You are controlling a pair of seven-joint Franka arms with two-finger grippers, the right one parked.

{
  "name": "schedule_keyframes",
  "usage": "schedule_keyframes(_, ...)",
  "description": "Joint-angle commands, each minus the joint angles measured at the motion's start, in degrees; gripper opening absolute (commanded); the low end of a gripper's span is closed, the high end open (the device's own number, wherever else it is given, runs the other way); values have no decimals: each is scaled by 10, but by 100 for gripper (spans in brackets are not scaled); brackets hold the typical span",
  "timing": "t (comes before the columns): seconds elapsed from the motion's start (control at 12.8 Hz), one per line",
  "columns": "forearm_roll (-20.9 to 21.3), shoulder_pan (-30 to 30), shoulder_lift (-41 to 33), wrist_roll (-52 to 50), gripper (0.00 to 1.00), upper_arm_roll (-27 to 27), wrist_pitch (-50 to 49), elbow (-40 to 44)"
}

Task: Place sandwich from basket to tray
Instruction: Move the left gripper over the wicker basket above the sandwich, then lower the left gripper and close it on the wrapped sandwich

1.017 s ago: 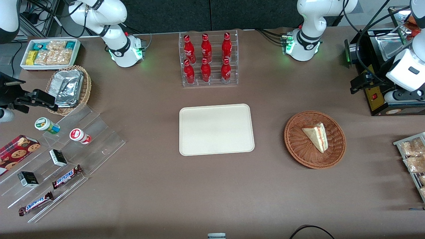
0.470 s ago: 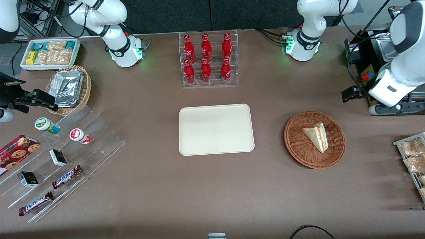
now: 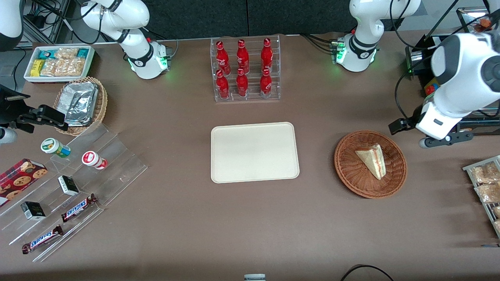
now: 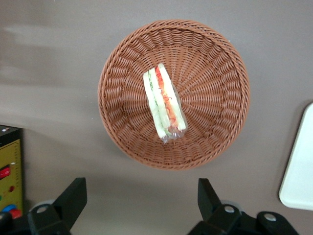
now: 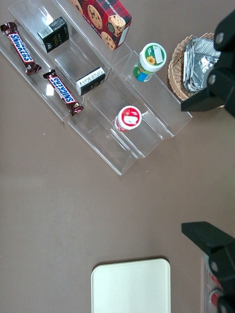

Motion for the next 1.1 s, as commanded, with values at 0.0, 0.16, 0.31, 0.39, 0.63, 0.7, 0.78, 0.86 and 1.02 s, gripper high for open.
schedule_keyframes(0.0, -2, -1, -5, -30, 100, -1, 72, -62)
schedule_keyframes(0.16, -2, -1, 4, -62, 100, -1, 107, -76)
schedule_keyframes(0.31, -2, -1, 20, -88, 100, -1, 128, -77)
schedule_keyframes(0.39, -3, -1, 28, -114, 100, -1, 142, -78)
schedule_keyframes(0.63, -13, -1, 52, -154, 100, -4, 161, -77)
schedule_keyframes(0.7, -27, -1, 60, -158, 100, -4, 166, -77)
schedule_keyframes(0.78, -35, -2, 64, -163, 100, -4, 178, -79)
schedule_keyframes(0.86, -37, -3, 73, -176, 100, -4, 195, -84)
schedule_keyframes(1.02, -37, -3, 85, -188, 100, -5, 214, -86)
